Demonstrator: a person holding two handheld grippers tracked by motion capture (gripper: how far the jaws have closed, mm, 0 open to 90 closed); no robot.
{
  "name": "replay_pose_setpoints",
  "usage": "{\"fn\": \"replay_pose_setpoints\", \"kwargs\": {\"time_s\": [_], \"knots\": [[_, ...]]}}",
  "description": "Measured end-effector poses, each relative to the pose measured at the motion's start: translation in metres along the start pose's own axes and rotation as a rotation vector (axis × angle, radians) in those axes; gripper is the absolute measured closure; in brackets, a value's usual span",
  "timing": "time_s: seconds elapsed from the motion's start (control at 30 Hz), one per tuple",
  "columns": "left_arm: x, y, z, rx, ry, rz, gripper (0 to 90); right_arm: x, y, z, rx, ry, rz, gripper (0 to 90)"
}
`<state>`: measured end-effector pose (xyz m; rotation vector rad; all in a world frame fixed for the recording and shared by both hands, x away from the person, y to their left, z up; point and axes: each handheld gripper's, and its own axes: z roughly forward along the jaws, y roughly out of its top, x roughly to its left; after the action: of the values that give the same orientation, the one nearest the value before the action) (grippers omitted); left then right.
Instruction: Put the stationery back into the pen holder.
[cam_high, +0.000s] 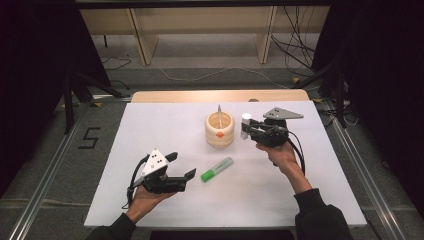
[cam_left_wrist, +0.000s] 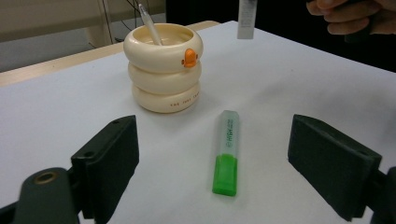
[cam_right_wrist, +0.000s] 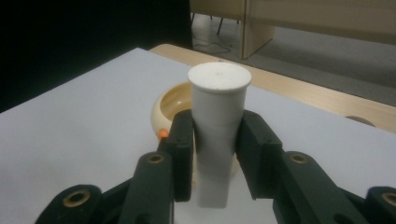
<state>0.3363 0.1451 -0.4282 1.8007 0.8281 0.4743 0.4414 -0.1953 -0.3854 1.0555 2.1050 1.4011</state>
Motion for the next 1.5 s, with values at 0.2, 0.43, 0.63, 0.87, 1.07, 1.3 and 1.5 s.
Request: {"fn": "replay_pose_setpoints", "kwargs": {"time_s": [0.2, 0.43, 0.63, 0.87, 1.07, 1.3, 1.5], "knots": [[0.002, 0.000, 0.000, -0.003, -0.001, -0.009, 16.0, 0.001, 0.017, 0.011, -0.028, 0.008, 0.025, 68.3], [0.002, 0.000, 0.001, -0.004, -0.002, -0.010, 16.0, 0.004, 0.033, 0.027, -0.023, 0.020, 0.046, 68.3], [0.002, 0.000, 0.002, -0.004, -0.004, -0.013, 16.0, 0.007, 0.043, 0.041, -0.007, 0.022, 0.058, 68.3], [0.002, 0.000, 0.002, -0.007, -0.005, -0.013, 16.0, 0.009, 0.048, 0.061, 0.015, 0.015, 0.077, 68.3], [0.002, 0.000, 0.001, -0.008, -0.005, -0.014, 16.0, 0.015, 0.050, 0.075, 0.042, 0.008, 0.066, 68.3], [0.003, 0.000, 0.001, -0.007, -0.005, -0.014, 16.0, 0.017, 0.048, 0.085, 0.069, 0.008, 0.073, 68.3], [0.003, 0.000, 0.002, -0.006, -0.006, -0.015, 16.0, 0.017, 0.043, 0.093, 0.088, 0.004, 0.098, 68.3]]}}
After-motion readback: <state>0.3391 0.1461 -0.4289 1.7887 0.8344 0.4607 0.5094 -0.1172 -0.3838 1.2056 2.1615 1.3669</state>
